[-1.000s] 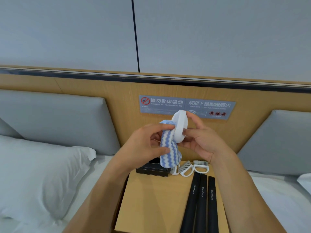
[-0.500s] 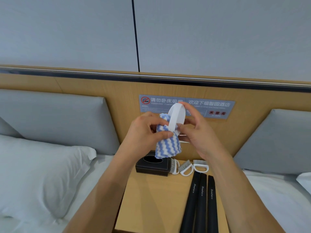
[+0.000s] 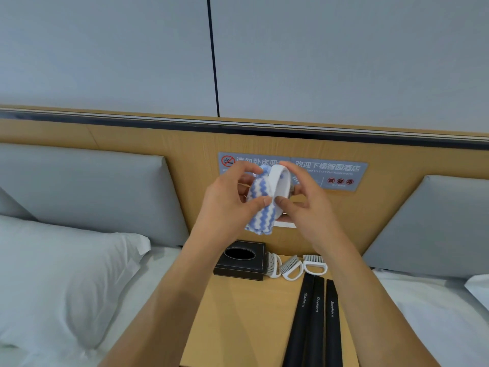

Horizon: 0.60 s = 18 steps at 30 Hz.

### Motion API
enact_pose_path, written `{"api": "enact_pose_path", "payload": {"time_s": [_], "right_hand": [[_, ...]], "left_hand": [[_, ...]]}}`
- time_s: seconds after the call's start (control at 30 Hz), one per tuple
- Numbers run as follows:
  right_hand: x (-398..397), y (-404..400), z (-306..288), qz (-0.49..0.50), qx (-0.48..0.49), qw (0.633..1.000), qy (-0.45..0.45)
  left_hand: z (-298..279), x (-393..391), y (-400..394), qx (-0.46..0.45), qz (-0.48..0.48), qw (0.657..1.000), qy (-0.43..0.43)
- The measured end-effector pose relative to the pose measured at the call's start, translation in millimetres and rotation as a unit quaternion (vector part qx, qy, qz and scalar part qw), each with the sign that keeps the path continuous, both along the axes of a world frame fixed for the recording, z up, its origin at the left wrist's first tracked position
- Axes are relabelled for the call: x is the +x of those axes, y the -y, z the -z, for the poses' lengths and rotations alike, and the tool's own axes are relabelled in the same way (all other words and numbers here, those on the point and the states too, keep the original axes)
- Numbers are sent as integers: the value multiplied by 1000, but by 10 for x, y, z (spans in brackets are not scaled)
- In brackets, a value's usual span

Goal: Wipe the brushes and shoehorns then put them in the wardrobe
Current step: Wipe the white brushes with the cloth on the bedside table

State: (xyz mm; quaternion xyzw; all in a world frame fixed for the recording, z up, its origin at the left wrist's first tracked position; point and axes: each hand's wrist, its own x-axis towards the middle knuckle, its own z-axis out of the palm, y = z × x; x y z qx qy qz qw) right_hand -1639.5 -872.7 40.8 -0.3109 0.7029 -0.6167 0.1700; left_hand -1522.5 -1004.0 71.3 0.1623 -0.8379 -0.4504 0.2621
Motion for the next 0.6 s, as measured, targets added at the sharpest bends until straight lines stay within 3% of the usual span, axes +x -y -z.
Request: {"api": "enact_pose_path", "payload": {"time_s": [0.13, 0.27, 0.47, 0.6], "right_hand": [[6, 7, 26, -18, -70, 988, 137], [48, -21, 70, -33, -88, 983, 156], [63, 11, 43, -14, -19, 1000, -1], [106, 21, 28, 5, 36, 992, -121]], "left_hand": [[91, 51, -41, 3, 10, 1000, -14], [109, 84, -41, -11, 23, 1000, -9], [50, 38, -44, 25, -11, 999, -26], [-39, -27, 10, 50, -30, 998, -34]]}}
